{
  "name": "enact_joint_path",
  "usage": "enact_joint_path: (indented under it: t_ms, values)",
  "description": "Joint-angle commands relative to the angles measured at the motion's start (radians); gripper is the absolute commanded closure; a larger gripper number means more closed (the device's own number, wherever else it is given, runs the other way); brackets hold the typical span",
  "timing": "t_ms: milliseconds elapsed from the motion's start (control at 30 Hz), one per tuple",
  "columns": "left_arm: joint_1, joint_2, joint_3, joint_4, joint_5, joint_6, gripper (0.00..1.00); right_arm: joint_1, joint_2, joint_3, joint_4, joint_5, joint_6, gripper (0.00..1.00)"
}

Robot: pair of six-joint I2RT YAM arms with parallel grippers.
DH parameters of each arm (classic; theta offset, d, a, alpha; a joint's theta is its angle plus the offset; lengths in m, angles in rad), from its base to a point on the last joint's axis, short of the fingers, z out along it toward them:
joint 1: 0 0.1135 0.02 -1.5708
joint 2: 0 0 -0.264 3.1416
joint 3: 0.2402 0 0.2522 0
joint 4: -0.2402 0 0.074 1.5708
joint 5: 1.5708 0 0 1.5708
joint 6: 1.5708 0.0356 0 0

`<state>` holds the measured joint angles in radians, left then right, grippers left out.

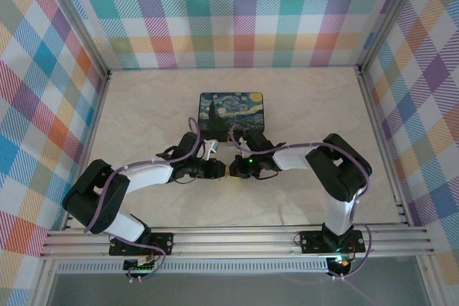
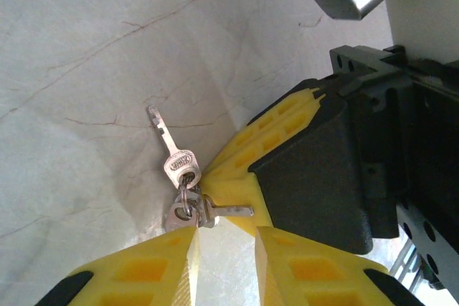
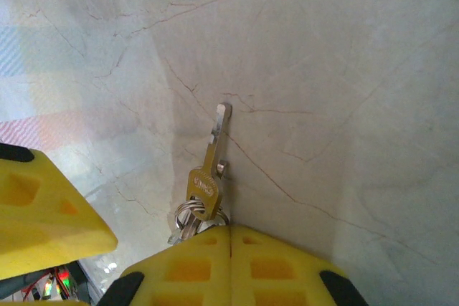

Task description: Unlock a padlock with a key

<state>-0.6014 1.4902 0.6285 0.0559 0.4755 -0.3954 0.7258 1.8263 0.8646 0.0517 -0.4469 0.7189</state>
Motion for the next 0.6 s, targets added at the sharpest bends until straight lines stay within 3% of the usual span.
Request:
enact_joint_path:
  t_ms: [0, 567]
  values:
    - [-0.028, 0.012, -0.014, 0.001, -0.034, 0.027, 0.74, -0.007, 0.010, -0.006, -0.012, -0.008, -0.007, 1.00]
    - [-0.044, 0.140, 0.046, 0.057, -0.048, 0.021, 0.72, -0.006, 0.013, -0.001, -0.017, -0.022, -0.016, 1.00]
